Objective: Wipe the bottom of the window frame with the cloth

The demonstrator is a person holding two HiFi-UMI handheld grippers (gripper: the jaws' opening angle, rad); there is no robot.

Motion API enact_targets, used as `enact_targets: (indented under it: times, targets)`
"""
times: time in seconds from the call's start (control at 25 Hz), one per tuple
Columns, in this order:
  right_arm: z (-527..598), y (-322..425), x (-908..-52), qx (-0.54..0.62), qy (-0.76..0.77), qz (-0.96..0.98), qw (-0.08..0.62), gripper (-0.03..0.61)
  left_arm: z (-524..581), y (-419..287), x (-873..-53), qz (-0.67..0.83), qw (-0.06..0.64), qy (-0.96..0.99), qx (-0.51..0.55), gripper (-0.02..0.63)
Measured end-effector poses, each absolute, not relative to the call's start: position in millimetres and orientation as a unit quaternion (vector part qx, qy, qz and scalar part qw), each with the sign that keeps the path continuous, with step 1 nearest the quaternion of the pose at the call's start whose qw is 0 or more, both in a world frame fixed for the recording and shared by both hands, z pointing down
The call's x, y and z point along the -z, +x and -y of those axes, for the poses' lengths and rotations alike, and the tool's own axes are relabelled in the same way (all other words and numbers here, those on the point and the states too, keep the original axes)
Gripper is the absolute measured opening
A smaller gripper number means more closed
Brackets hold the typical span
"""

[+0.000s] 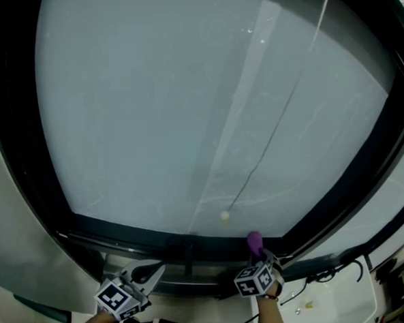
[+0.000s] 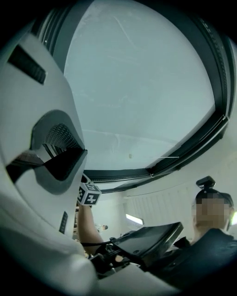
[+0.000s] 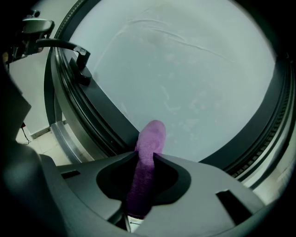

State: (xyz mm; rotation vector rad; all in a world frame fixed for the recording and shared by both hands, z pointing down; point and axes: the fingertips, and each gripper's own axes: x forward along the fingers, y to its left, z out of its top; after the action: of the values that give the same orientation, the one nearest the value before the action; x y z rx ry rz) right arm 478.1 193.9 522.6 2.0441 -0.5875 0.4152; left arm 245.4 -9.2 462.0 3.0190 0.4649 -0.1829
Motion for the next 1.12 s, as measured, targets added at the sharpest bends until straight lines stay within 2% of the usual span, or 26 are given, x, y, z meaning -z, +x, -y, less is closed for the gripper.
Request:
enact_targets:
  times: [0.2,0.56,1.12]
  targets:
    - [-181,469,-523,-0.168,0.830,0.252,0.468,0.086,23,234,-458,-0.139,0.066,0.986,0.064,0.005]
    - [-148,447,-521,-0.148,0.811,0.273,0.495,0.086,44,210,-460,-0.109,0.048,0.990,0.079,0.005]
    - [-103,416,-520,-0.135,0.805,0.313,0.486,0.086,63,189,-469,-0.094,0.036,0.993,0.062,0.005]
